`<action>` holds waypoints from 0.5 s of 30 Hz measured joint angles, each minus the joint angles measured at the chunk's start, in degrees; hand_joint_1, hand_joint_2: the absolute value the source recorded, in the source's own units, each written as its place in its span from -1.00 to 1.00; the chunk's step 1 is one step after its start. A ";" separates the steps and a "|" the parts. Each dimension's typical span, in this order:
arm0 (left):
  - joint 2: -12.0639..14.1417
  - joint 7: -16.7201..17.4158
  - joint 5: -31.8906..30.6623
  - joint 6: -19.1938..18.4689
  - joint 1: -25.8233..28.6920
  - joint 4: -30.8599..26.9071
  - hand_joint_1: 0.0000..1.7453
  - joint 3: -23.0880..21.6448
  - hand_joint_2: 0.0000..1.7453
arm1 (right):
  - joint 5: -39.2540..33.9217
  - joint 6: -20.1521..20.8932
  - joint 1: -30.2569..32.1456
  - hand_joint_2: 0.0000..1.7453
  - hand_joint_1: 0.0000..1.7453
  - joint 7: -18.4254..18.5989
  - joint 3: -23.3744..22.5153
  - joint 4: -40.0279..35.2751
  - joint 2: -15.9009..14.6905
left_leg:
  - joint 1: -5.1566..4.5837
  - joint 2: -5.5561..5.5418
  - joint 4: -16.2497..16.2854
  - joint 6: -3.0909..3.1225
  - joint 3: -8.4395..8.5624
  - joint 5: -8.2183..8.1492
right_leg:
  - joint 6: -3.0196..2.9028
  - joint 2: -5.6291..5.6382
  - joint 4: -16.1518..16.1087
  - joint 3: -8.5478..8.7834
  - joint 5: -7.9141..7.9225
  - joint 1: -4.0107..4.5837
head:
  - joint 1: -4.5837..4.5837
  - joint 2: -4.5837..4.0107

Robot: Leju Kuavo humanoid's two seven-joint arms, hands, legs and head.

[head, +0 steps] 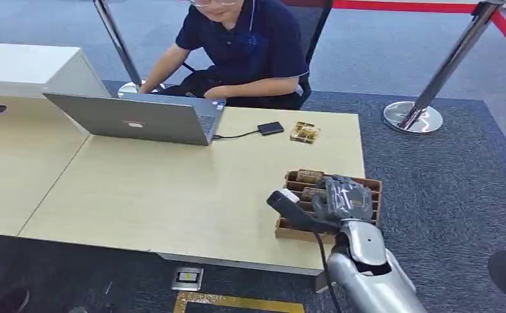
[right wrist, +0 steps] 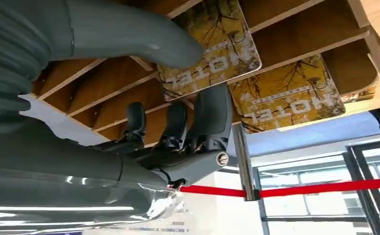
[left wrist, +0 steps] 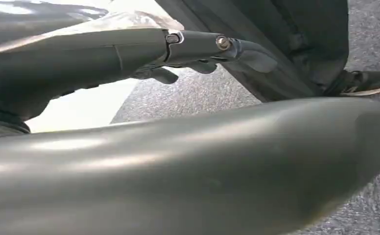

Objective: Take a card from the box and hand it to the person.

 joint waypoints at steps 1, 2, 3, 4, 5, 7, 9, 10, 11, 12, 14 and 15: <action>0.00 0.00 0.00 0.00 0.00 0.00 -1.00 0.00 -1.00 | 0.00 -0.02 -0.01 1.00 0.42 -0.04 0.00 0.04 0.00 | 0.00 0.00 0.00 0.00 0.00 0.00 | 0.00 0.00 0.00 0.00 0.00 0.00 | -0.02 0.00; -0.02 0.00 0.00 0.00 0.00 0.00 -1.00 0.00 -1.00 | -0.07 -0.11 -0.04 1.00 0.42 -0.09 0.00 0.13 0.00 | 0.00 0.00 0.00 0.00 0.00 0.00 | 0.00 0.00 0.00 0.00 0.00 0.00 | -0.02 0.00; -0.02 0.00 0.00 0.00 0.00 0.00 -1.00 0.00 -1.00 | -0.09 -0.26 -0.08 1.00 0.50 -0.24 0.00 0.24 0.00 | 0.00 0.00 0.00 0.00 0.00 0.00 | 0.00 0.00 0.00 0.00 0.00 0.00 | -0.02 0.00; -0.02 0.00 0.00 0.00 0.00 0.00 -1.00 0.00 -1.00 | -0.20 -0.35 -0.11 1.00 0.50 -0.33 0.00 0.31 0.00 | 0.00 0.00 0.00 0.00 0.01 0.00 | 0.00 0.00 0.00 0.00 0.00 0.00 | -0.02 0.00; -0.02 0.00 -0.02 0.00 0.00 0.00 -1.00 0.00 -1.00 | -0.35 -0.48 -0.12 1.00 0.50 -0.39 0.00 0.37 0.00 | 0.00 0.00 0.00 0.00 0.01 0.00 | 0.00 0.00 0.00 0.00 0.00 0.00 | 0.00 0.00; -0.02 0.00 -0.04 0.00 0.00 0.00 -1.00 0.00 -1.00 | -0.68 -0.70 -0.15 1.00 0.68 -0.61 0.00 0.52 -0.02 | 0.00 0.00 0.00 0.00 0.01 0.00 | 0.00 0.00 0.00 0.00 0.00 0.00 | -0.02 0.00; 0.00 -0.02 -0.04 0.00 0.00 0.00 -1.00 0.00 -1.00 | -0.85 -0.74 -0.17 1.00 0.70 -0.83 0.00 0.55 -0.04 | 0.00 0.00 0.00 0.00 0.01 0.01 | 0.00 0.00 0.00 0.01 0.00 0.00 | -0.02 0.00; 0.00 0.00 -0.07 0.00 0.00 0.00 -1.00 0.00 -1.00 | -1.01 -0.90 -0.22 1.00 0.70 -0.92 0.04 0.55 -0.05 | 0.00 0.00 0.00 0.00 0.02 0.01 | 0.00 0.00 0.00 0.01 0.01 0.00 | -0.02 0.00; -0.02 -0.02 -0.11 0.00 -0.01 0.00 -1.00 0.00 -1.00 | -1.07 -0.90 -0.21 1.00 0.70 -0.94 0.11 0.57 -0.04 | 0.00 0.00 0.00 0.00 0.02 0.01 | 0.00 0.00 0.00 0.02 0.01 0.00 | -0.02 0.00; -0.02 -0.02 -0.11 0.00 -0.01 0.00 -1.00 0.00 -1.00 | -1.11 -0.92 -0.21 1.00 0.70 -1.01 0.15 0.57 -0.09 | 0.00 0.00 0.00 0.00 0.03 0.02 | 0.00 0.00 0.00 0.02 0.01 0.00 | -0.02 0.00; 0.00 -0.02 -0.20 0.00 -0.01 0.00 -1.00 0.00 -1.00 | -1.42 -1.01 -0.22 1.00 0.70 -1.07 0.22 0.55 -0.09 | 0.00 0.00 0.00 -0.01 0.03 0.03 | 0.02 0.00 0.00 0.02 0.03 0.00 | 0.00 0.00; -0.02 -0.02 -0.20 0.00 -0.01 0.00 -1.00 0.00 -1.00 | -1.57 -1.03 -0.22 1.00 0.70 -1.14 0.22 0.52 -0.09 | 0.00 0.00 0.00 -0.01 0.03 0.03 | 0.02 0.00 0.00 0.02 0.03 0.00 | -0.02 0.00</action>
